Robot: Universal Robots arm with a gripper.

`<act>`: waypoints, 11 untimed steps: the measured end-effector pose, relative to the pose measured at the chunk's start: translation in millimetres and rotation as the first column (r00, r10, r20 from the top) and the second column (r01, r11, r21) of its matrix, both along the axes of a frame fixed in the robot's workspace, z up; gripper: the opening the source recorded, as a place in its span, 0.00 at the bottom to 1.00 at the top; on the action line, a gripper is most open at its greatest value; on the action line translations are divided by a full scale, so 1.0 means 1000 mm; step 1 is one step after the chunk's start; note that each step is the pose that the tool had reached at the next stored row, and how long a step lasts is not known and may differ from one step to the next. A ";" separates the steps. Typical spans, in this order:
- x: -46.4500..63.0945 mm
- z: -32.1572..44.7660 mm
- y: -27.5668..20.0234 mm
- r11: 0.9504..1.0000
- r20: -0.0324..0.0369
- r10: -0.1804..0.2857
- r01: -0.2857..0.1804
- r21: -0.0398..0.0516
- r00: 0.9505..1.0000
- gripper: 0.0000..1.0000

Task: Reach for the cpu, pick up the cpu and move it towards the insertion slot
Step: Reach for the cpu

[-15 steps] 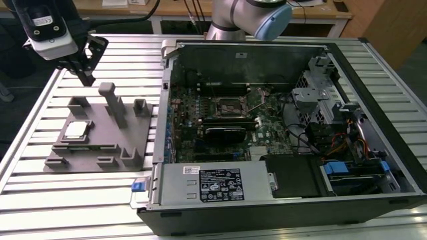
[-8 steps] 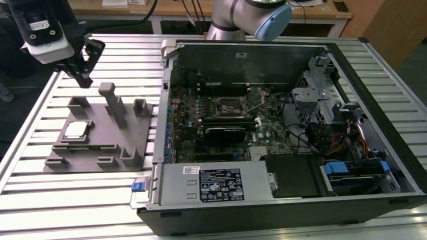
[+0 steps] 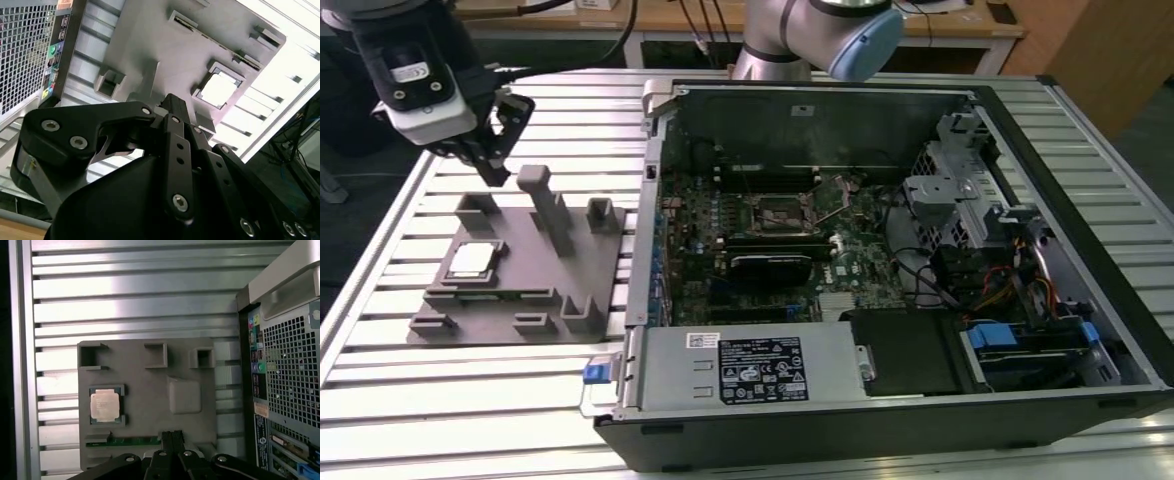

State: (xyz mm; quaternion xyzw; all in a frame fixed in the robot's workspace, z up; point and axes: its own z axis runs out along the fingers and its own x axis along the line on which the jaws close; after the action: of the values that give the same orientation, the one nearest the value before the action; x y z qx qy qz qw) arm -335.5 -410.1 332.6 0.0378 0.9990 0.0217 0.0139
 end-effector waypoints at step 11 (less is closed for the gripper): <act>-0.021 -0.0151 0.0001 1.000 0.000 -0.001 0.001 0.000 1.000 0.11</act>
State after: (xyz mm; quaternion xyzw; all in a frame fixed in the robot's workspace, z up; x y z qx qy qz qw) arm -356.4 -410.0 317.5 0.0383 0.9989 0.0217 0.0138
